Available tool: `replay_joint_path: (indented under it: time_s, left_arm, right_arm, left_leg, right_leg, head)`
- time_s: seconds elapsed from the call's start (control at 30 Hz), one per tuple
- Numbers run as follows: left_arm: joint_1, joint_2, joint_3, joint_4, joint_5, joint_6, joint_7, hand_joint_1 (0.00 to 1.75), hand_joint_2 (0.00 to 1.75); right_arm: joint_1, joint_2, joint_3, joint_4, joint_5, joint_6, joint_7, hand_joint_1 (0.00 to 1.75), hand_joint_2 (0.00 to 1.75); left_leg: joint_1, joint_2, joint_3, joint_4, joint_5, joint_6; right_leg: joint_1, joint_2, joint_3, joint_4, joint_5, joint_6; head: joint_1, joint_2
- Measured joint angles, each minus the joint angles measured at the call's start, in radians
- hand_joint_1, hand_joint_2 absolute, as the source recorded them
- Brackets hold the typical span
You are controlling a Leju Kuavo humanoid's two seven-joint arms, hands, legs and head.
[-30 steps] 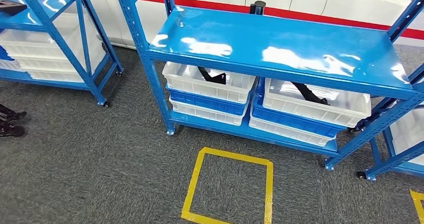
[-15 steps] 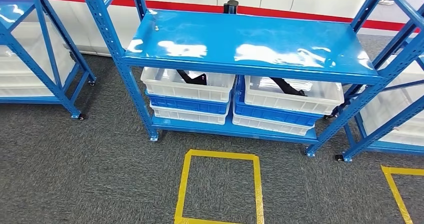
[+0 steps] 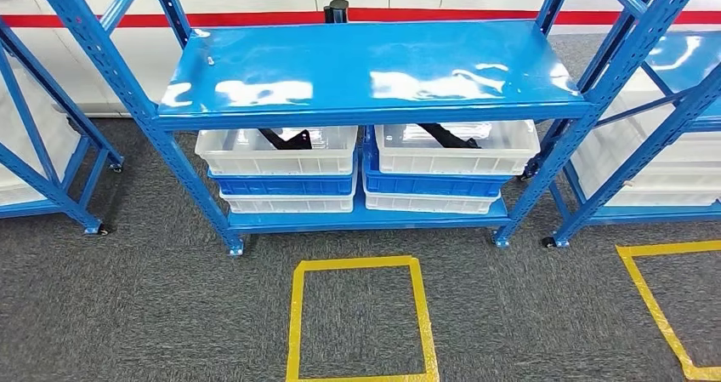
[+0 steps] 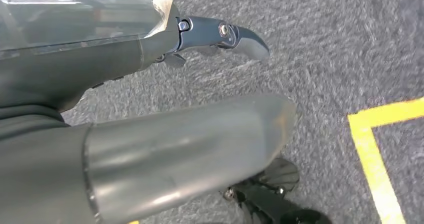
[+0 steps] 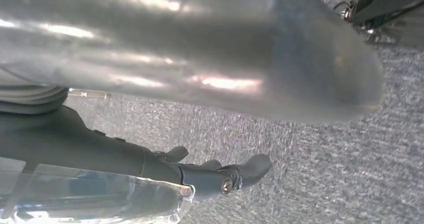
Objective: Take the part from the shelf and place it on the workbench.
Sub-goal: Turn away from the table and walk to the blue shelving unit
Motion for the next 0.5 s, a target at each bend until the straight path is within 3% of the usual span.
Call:
replay_joint_path:
  time_s: [0.07,0.13,0.2,0.47,0.5]
  left_arm:
    - [-0.001,-0.002,0.0,0.0,0.004,-0.001,0.004,0.0,0.87]
    - [-0.001,-0.002,0.0,0.0,0.006,-0.003,0.001,0.0,1.75]
    - [0.0,-0.002,0.001,0.0,0.012,-0.009,0.0,0.0,1.75]
    - [0.027,-0.009,0.12,-0.021,-0.085,-0.061,0.06,0.0,1.75]
    - [0.032,-0.01,0.14,-0.026,-0.107,-0.071,0.068,0.0,1.31]
  right_arm:
    - [0.0,0.0,0.001,0.0,0.0,-0.001,-0.001,0.0,0.0]
    - [0.0,0.0,0.003,0.0,-0.001,0.004,-0.003,0.0,0.87]
    - [0.0,0.0,0.005,0.0,-0.006,0.017,-0.007,0.0,1.75]
    - [0.022,0.01,-0.065,-0.026,0.036,0.088,0.0,0.0,1.75]
    - [0.026,0.012,-0.079,-0.032,0.045,0.094,0.0,0.0,1.75]
  left_leg:
    - [0.001,0.0,0.004,-0.007,0.003,-0.01]
    - [0.001,0.0,0.006,-0.012,0.005,-0.017]
    - [0.001,0.0,0.007,-0.015,0.006,-0.021]
    - [0.001,0.0,0.008,-0.017,0.005,-0.037]
    - [0.001,0.0,0.009,-0.017,0.005,-0.038]
  right_leg:
    - [0.002,0.001,0.0,0.0,-0.002,-0.004]
    - [0.002,0.001,0.0,0.0,-0.004,-0.007]
    - [0.002,0.001,0.0,0.0,-0.005,-0.008]
    - [0.003,0.001,0.001,0.0,-0.006,-0.01]
    - [0.003,0.001,0.001,0.0,-0.006,-0.01]
  head:
    - [0.0,0.0]
    - [-0.001,0.0]
    - [-0.001,0.0]
    - [0.0,0.0]
    - [0.0,0.0]
